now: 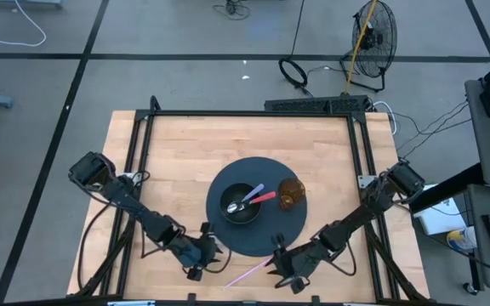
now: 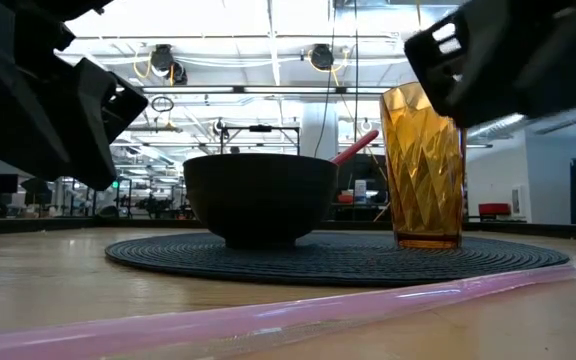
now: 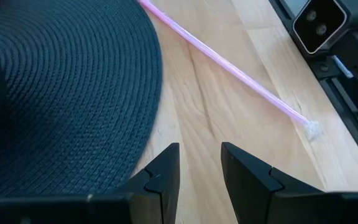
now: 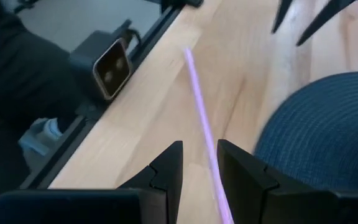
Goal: Pick & Place Utensil
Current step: Put the pink straw into the brown cup
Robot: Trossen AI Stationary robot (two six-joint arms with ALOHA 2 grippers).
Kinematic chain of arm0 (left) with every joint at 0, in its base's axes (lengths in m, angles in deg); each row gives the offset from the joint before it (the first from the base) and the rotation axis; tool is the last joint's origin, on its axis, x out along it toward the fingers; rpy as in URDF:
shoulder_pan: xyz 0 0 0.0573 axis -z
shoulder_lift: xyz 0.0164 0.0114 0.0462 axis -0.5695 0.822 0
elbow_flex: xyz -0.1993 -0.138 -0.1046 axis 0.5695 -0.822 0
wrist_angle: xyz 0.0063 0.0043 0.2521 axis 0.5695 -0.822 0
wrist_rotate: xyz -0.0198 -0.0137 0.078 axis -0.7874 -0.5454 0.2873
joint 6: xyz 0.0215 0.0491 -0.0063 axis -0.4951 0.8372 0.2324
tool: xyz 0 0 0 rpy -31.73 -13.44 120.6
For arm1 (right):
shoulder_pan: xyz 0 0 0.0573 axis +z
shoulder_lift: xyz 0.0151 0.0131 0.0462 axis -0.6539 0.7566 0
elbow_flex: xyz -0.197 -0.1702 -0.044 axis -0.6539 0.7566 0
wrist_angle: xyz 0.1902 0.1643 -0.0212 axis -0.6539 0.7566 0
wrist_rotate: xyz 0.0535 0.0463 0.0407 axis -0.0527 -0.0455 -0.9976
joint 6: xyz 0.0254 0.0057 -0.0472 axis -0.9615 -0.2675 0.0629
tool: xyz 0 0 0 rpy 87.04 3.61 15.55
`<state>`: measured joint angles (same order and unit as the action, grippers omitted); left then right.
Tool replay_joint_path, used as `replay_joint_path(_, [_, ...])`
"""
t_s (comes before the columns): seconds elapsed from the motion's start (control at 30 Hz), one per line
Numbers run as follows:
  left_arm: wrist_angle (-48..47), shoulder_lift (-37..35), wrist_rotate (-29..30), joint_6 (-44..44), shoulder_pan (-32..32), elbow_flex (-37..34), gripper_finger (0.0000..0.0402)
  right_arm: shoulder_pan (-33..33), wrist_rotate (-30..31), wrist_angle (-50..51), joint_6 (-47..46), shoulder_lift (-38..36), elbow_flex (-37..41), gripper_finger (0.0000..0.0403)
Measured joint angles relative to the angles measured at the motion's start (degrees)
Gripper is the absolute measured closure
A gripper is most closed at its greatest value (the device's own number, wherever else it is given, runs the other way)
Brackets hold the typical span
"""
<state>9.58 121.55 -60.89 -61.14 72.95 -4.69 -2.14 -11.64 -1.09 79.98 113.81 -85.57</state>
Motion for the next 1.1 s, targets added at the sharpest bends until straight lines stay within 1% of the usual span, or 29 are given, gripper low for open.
replay_joint_path(0.23, [-1.04,0.00,2.49,-1.05,1.70,0.00,0.0279,-0.08,-0.16,0.49,-1.46,1.06,-2.53,0.0307])
replay_joint_path(0.43, [-1.80,0.00,6.15,-2.94,3.51,-0.02,0.0279,-0.54,-3.03,3.47,-0.32,6.00,-7.53,0.0305])
replay_joint_path(0.53, [-1.89,0.00,7.36,-3.11,4.10,-0.02,0.0279,-1.47,-3.36,4.80,-0.49,8.29,-9.05,0.0301])
replay_joint_path(0.73, [-1.85,0.00,8.09,-4.18,4.97,-0.02,0.0279,-3.30,-3.45,4.65,-1.05,9.18,-9.11,0.0290])
replay_joint_path(0.87, [-1.90,0.00,9.36,-4.26,5.55,-0.02,0.0279,-3.83,-5.13,4.68,-1.30,9.16,-9.13,0.0285])
replay_joint_path(0.93, [-2.19,0.00,10.05,-4.28,5.79,-0.02,0.0279,-4.19,-6.16,4.70,-1.50,9.16,-9.13,0.0284])
replay_joint_path(1.1, [-2.31,0.00,10.49,-4.26,5.84,-0.02,0.0279,-4.39,-6.28,4.75,-1.61,9.16,-9.13,0.0286])
